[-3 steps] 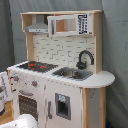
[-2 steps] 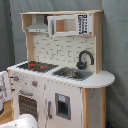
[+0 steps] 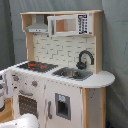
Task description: Play with the kitchen
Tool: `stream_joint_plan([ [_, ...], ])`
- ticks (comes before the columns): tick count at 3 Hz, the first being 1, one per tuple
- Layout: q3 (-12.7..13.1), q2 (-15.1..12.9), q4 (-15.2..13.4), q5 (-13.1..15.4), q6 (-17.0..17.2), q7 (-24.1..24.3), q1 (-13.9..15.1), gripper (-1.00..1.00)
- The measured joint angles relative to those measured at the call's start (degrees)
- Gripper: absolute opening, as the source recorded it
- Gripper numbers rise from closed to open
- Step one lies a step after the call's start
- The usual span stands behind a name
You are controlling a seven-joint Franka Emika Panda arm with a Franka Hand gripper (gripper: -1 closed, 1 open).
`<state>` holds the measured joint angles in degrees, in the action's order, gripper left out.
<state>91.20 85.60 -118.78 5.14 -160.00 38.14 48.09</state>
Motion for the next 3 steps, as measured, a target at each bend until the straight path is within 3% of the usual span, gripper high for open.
stream_joint_plan([
  [1, 0.00, 0.01, 4.39, 0.11, 1.20, 0.00, 3.59, 1.00],
  [2, 0.03, 0.01, 6.06, 0.11, 2.05, 0.00, 4.78, 1.00],
  [3, 0.03, 0.01, 6.06, 0.11, 2.05, 0.00, 4.79, -1.00],
])
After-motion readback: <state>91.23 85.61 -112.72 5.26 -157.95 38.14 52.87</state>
